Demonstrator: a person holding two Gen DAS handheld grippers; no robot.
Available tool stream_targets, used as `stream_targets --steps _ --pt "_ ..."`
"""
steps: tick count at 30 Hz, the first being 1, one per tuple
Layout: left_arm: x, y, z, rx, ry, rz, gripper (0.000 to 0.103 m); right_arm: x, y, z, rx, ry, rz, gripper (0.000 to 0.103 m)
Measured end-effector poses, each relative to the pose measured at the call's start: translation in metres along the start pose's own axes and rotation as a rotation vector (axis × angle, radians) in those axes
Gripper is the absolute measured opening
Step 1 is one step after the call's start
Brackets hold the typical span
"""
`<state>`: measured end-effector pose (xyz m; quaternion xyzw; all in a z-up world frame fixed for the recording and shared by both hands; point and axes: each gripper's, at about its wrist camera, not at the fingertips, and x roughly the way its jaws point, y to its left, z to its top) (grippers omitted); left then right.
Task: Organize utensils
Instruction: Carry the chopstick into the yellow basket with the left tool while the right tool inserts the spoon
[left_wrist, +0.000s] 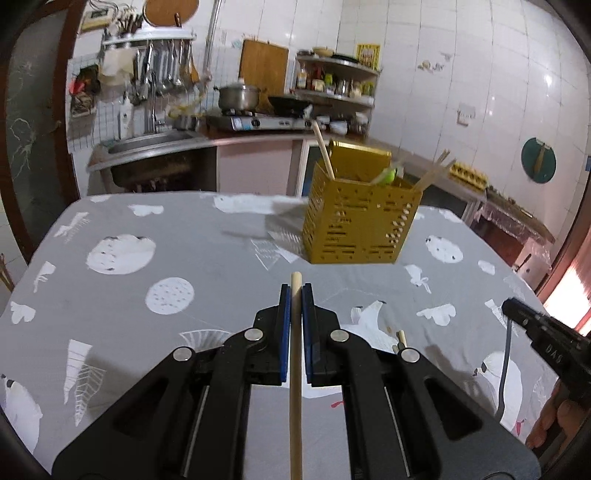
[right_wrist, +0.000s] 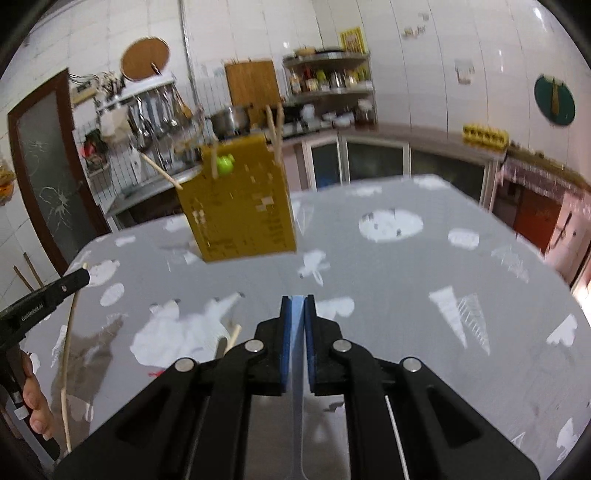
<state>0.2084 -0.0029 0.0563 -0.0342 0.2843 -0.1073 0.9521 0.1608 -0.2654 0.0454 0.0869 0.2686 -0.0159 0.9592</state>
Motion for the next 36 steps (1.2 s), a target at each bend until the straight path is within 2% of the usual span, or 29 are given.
stream_targets --steps 5,14,27,36 --pt "-0.018 0.009 -0.001 -0.015 -0.032 0.006 0.005 -0.018 0.008 0.004 -0.037 -0.069 0.003 0.008" --pt "-0.031 0.016 -0.004 -0.039 -0.070 0.004 0.005 -0.033 0.014 0.001 -0.056 -0.131 0.017 0.008" --pt "-0.048 -0.009 0.007 0.041 -0.197 0.037 0.005 -0.050 0.013 0.006 -0.071 -0.243 0.028 0.008" --pt "-0.047 -0.021 0.020 0.089 -0.228 0.080 0.005 -0.046 0.012 0.020 -0.072 -0.280 0.024 0.008"
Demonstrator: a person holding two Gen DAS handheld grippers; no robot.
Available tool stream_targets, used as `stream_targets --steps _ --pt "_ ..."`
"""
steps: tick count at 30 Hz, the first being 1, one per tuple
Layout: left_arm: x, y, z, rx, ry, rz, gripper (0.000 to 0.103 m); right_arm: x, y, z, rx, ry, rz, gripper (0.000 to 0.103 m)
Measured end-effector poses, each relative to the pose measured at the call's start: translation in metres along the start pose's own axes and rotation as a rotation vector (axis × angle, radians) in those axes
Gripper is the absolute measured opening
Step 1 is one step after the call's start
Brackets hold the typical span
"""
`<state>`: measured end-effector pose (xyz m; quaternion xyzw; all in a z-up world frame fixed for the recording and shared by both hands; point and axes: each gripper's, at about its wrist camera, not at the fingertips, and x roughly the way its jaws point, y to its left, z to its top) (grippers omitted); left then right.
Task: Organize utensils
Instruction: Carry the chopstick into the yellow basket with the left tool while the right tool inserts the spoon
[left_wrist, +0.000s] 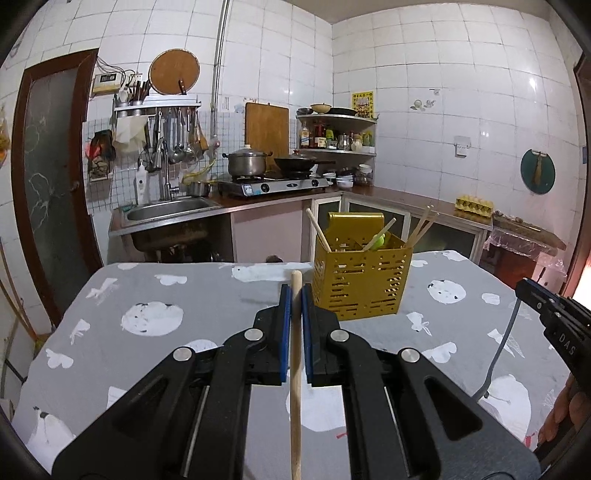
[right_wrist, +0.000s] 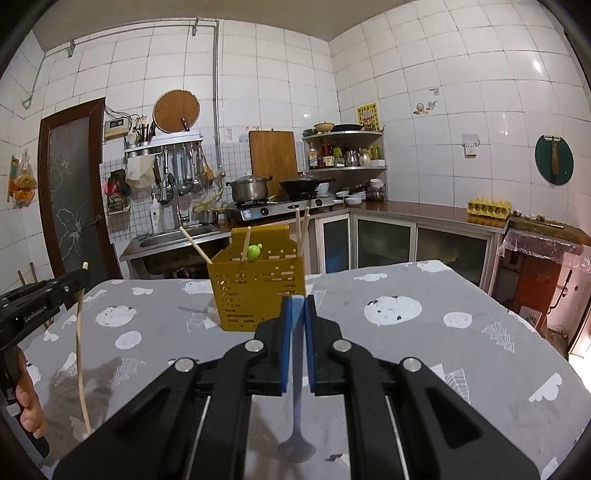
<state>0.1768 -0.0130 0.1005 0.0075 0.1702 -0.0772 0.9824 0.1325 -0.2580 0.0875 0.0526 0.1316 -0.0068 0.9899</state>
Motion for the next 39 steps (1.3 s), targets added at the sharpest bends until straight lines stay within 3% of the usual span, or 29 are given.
stream_targets --steps 14,23,25,33,39 --pt "0.017 -0.016 0.063 0.019 -0.078 -0.020 0.005 0.017 -0.004 0.060 -0.011 -0.093 -0.014 0.008" --pt "0.033 -0.027 0.137 -0.035 -0.261 -0.130 0.005 0.041 0.000 0.123 -0.010 -0.177 0.016 0.008" --pt "0.039 -0.031 0.148 -0.032 -0.298 -0.126 0.005 0.048 0.003 0.135 -0.005 -0.191 0.029 0.008" --pt "0.095 -0.049 0.183 -0.052 -0.361 -0.125 0.005 0.091 0.019 0.177 -0.036 -0.255 0.043 0.007" --pt "0.148 -0.060 0.194 -0.071 -0.405 -0.082 0.005 0.131 0.014 0.185 0.007 -0.233 0.072 0.007"
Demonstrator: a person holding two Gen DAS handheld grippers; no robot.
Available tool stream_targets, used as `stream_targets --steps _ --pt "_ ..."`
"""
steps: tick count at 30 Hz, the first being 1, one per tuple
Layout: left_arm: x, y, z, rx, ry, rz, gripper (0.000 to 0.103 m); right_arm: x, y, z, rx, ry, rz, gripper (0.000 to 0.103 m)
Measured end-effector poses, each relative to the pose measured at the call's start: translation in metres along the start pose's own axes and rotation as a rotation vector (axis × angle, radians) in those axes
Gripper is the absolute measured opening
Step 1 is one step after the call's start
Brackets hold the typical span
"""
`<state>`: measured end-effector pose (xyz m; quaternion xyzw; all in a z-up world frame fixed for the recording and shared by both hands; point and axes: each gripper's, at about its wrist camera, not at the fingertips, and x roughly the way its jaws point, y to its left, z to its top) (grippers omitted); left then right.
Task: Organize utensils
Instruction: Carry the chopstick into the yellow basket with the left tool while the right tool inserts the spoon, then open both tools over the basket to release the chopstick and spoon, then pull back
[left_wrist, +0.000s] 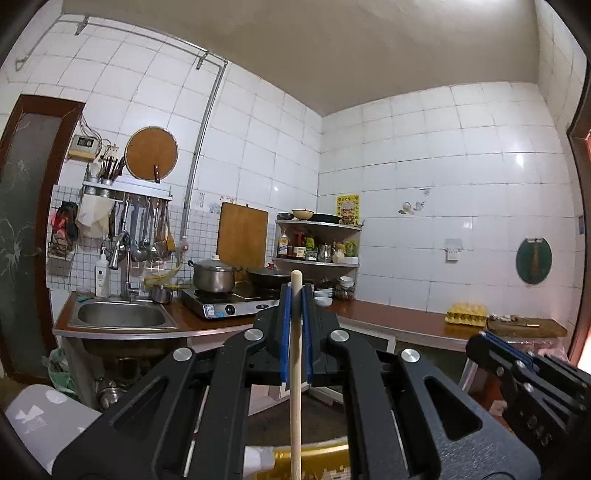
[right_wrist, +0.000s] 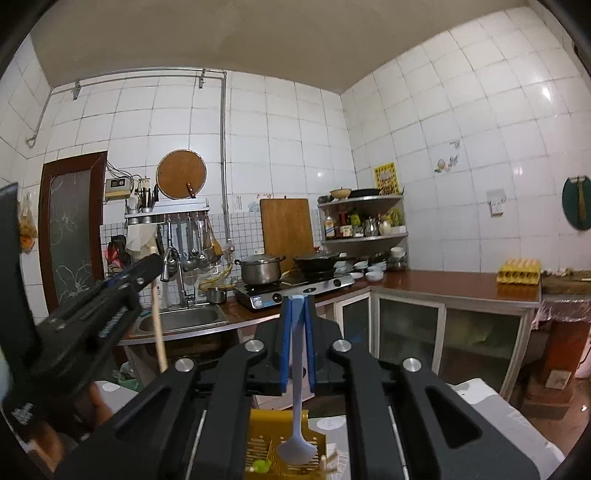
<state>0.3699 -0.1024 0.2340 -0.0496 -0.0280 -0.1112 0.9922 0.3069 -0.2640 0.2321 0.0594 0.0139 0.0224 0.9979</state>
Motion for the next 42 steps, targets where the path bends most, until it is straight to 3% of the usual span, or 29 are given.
stream_targets --steps 6,11,15,23,25,27,28,29,33,35,38,42 --pt "0.039 0.003 -0.042 -0.040 0.032 0.025 0.005 0.033 -0.004 -0.026 -0.016 0.039 0.013 0.007" --pt "0.045 0.000 -0.081 0.010 0.055 0.067 0.005 0.054 -0.007 -0.049 -0.031 0.090 0.019 0.007" --pt "0.048 0.004 -0.095 0.044 0.068 0.085 0.005 0.061 -0.009 -0.065 -0.057 0.122 -0.004 0.007" --pt "0.049 0.020 -0.112 0.071 0.170 0.097 0.006 0.069 -0.017 -0.088 -0.064 0.245 -0.042 0.009" --pt "0.047 0.025 -0.110 0.065 0.213 0.097 0.020 0.068 -0.022 -0.094 -0.053 0.277 -0.061 0.010" --pt "0.037 0.033 -0.102 0.044 0.238 0.103 0.049 0.066 -0.028 -0.097 -0.047 0.292 -0.092 0.025" --pt "0.033 0.035 -0.099 0.040 0.239 0.109 0.054 0.059 -0.034 -0.096 -0.029 0.292 -0.100 0.045" --pt "0.023 0.039 -0.093 0.036 0.238 0.122 0.059 0.054 -0.036 -0.095 -0.018 0.287 -0.106 0.053" --pt "-0.006 0.055 -0.071 0.006 0.278 0.114 0.078 0.031 -0.039 -0.084 -0.029 0.291 -0.131 0.054" --pt "-0.024 0.064 -0.060 -0.004 0.278 0.123 0.090 0.013 -0.039 -0.078 -0.035 0.291 -0.144 0.064" --pt "-0.055 0.078 -0.049 -0.020 0.275 0.137 0.097 -0.014 -0.035 -0.069 -0.037 0.281 -0.150 0.074" --pt "-0.089 0.095 -0.045 -0.039 0.316 0.134 0.098 -0.046 -0.032 -0.067 -0.049 0.287 -0.156 0.087"
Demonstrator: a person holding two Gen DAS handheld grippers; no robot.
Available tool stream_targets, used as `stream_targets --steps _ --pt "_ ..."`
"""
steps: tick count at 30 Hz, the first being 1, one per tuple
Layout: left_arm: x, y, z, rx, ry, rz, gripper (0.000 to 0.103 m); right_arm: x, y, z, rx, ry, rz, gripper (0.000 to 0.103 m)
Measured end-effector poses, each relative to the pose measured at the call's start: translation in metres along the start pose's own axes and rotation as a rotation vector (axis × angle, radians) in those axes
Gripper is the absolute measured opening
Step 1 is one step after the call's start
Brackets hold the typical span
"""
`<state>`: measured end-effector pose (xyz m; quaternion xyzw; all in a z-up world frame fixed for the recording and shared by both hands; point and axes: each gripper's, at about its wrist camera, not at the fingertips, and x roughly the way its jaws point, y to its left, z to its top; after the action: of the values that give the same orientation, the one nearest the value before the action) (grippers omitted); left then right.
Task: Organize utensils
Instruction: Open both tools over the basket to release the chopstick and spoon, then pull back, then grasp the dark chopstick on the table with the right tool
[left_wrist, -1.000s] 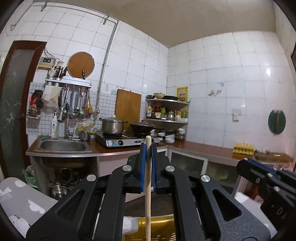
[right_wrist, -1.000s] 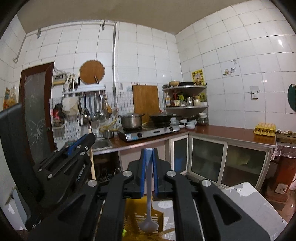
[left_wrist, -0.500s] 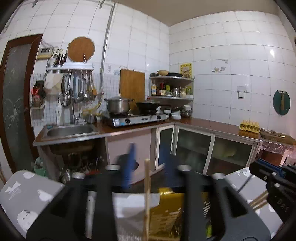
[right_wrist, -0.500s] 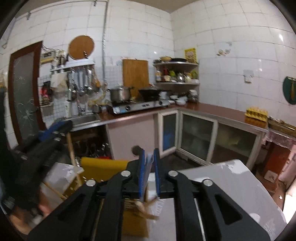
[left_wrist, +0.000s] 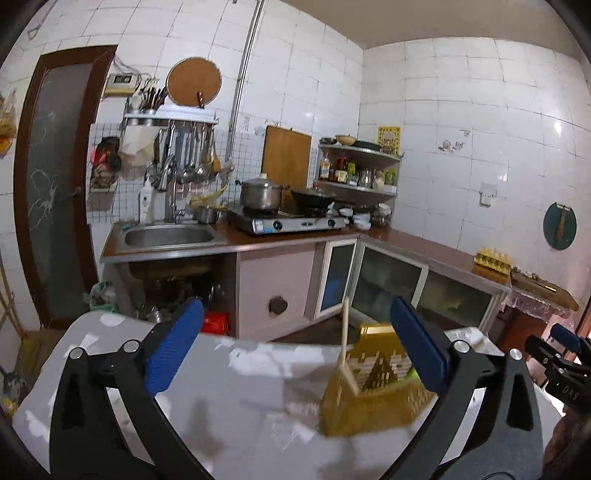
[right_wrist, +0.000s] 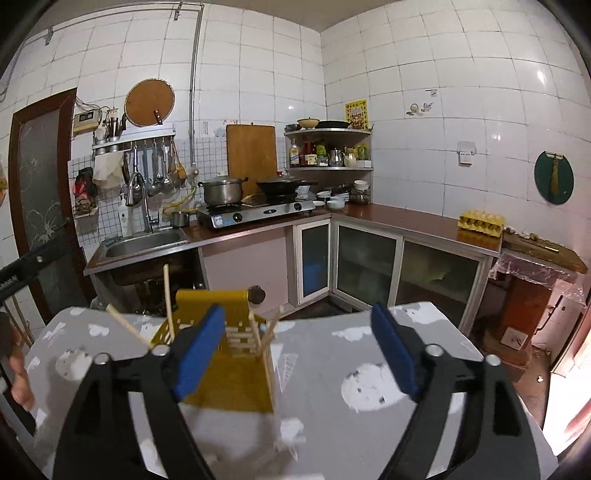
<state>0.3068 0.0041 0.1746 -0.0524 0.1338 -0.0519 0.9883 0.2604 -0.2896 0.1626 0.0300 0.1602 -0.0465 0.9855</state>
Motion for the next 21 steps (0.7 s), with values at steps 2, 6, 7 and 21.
stream_targets --steps 2,6,7,21 --pt "-0.015 0.010 -0.008 -0.006 0.019 0.006 0.098 -0.015 0.000 -0.008 -0.005 0.009 -0.003 0.095" --pt "-0.036 0.023 -0.031 -0.005 0.079 0.008 0.098 -0.030 0.001 -0.034 0.028 0.075 0.009 0.098" --pt "-0.040 0.024 -0.039 0.007 0.091 0.013 0.098 -0.030 0.002 -0.040 0.031 0.089 0.012 0.099" --pt "-0.034 0.045 -0.159 0.079 0.352 0.039 0.098 -0.012 0.043 -0.163 -0.022 0.350 0.009 0.097"
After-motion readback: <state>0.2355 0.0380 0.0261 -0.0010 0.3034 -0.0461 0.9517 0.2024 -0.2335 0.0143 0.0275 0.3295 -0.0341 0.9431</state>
